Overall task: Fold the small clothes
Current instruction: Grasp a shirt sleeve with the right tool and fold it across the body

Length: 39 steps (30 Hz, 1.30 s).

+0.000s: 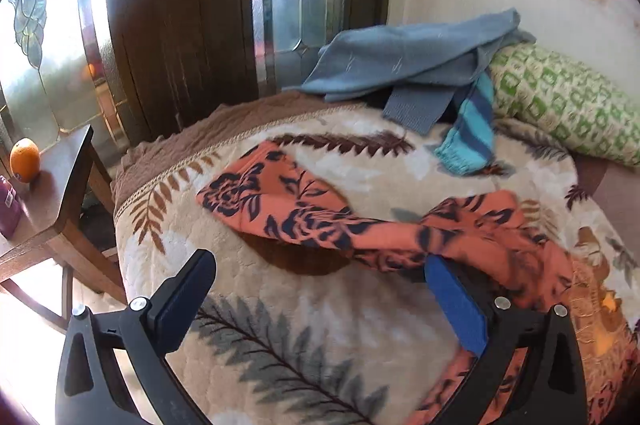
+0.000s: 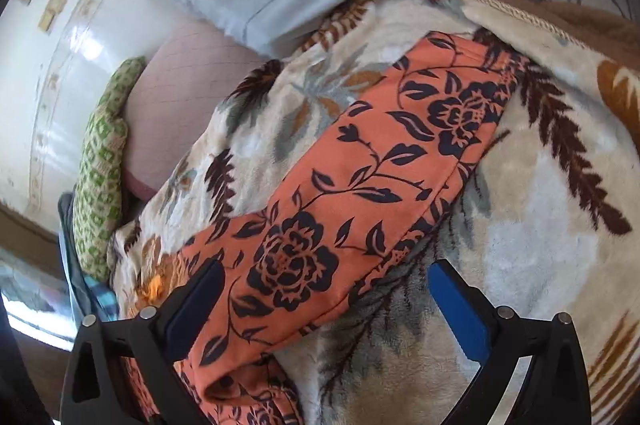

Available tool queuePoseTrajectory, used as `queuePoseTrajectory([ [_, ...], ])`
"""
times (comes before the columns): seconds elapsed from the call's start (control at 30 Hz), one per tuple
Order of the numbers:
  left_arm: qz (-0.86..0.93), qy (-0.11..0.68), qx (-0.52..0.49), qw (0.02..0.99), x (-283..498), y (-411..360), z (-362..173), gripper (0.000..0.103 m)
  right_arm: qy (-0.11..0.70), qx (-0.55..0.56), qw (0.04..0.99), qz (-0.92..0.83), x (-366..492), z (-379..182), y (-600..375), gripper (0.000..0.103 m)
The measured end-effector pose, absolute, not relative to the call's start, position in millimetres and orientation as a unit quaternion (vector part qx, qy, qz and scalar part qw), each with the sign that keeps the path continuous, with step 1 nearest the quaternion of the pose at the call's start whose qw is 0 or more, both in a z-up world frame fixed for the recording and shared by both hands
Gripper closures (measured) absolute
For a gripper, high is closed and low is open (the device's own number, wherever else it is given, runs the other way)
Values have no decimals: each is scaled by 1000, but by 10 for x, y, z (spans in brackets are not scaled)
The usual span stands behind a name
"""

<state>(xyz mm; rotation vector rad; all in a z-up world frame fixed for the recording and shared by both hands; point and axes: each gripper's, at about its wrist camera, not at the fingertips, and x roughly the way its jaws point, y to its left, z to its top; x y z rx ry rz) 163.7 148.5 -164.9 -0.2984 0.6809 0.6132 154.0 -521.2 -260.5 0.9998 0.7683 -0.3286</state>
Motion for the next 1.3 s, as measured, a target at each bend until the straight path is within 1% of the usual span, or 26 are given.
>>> queuePoseTrajectory([
  [0.1,259,270,-119,920,1674,1002,-1381,0,318,563,744,-171,1357,-2837,-5487,1],
  [0.2,207,254,-105,939,1888,475,-1313,0,276,608,725,-168,1250,-2960,-5720,6],
  [0.3,167,277,-89,942,2135,45,-1453,0,240,621,727,-164,1282,-3012,-5895,13],
  [0.37,151,281,-75,945,2160,-139,-1589,0,233,621,731,-158,1376,-3031,-5980,16],
  [0.43,150,272,-47,950,2158,-225,-1714,0,227,614,738,-163,1458,-3023,-6023,20],
  [0.5,151,286,-27,946,2210,-237,-1819,0,227,603,747,-167,1579,-3028,-6089,24],
  [0.6,152,303,-43,940,2337,-139,-1877,0,240,585,754,-178,1724,-3065,-6208,39],
  [0.63,153,306,-50,939,2362,-106,-1880,0,244,581,754,-183,1768,-3073,-6233,49],
  [0.67,151,308,-54,938,2368,-83,-1891,0,248,579,753,-187,1787,-3096,-6268,62],
  [0.7,149,311,-55,937,2391,-72,-1894,0,253,579,751,-192,1804,-3124,-6296,68],
  [0.73,148,311,-51,937,2411,-72,-1897,0,254,579,750,-196,1801,-3153,-6324,81],
  [0.77,150,311,-46,937,2427,-75,-1904,0,258,577,749,-200,1804,-3164,-6332,91],
  [0.87,152,315,-48,936,2454,-29,-1900,0,251,573,755,-195,1780,-3090,-6323,95],
  [1.03,175,299,-67,935,2422,184,-1805,0,213,557,797,-99,1939,-2530,-5919,96],
  [1.17,210,287,-90,930,2417,481,-1744,0,192,554,809,40,2154,-2003,-5099,96],
  [1.3,242,285,-103,921,2406,814,-1754,0,206,546,795,166,2514,-1671,-3917,96],
])
